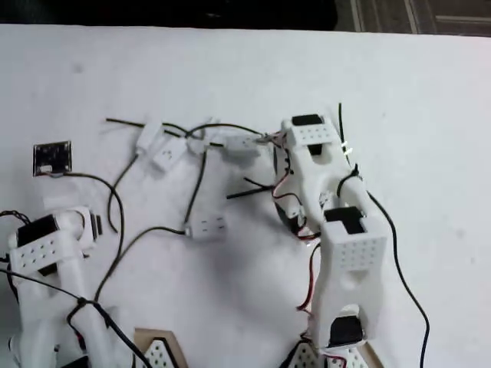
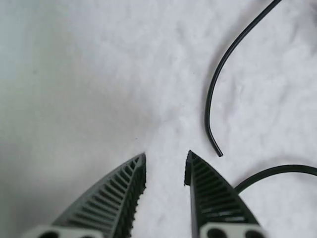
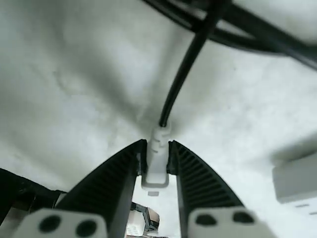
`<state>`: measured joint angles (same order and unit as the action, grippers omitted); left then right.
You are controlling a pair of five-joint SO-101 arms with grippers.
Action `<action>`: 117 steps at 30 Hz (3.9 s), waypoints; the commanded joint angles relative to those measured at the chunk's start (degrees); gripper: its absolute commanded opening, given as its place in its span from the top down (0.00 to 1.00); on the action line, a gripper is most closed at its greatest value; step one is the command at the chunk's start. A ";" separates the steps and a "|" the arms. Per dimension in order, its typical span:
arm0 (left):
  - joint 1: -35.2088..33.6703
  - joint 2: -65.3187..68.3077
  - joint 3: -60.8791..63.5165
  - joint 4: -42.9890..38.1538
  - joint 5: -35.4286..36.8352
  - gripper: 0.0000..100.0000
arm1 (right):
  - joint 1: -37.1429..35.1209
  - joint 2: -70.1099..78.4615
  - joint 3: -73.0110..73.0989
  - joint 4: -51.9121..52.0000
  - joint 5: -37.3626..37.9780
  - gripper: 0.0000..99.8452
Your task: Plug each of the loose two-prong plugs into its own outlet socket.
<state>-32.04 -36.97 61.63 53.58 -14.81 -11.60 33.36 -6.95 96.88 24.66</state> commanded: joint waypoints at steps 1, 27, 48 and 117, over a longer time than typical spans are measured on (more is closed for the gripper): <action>0.22 -1.36 -0.26 -0.88 -0.62 0.86 | -0.40 1.01 -3.34 1.10 0.44 0.93; 0.22 -1.36 -0.26 -0.88 -0.62 0.86 | -2.95 3.56 -7.21 1.45 0.09 0.89; 0.22 -1.36 -0.26 -0.88 -0.70 0.85 | -2.42 -4.79 -3.69 1.45 0.35 0.98; 0.04 -1.36 -0.26 -0.88 -0.53 0.86 | -25.71 -66.77 74.37 -80.22 -40.09 0.98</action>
<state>-32.04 -36.97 61.63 53.58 -14.81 -38.68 -35.30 71.03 17.67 -15.69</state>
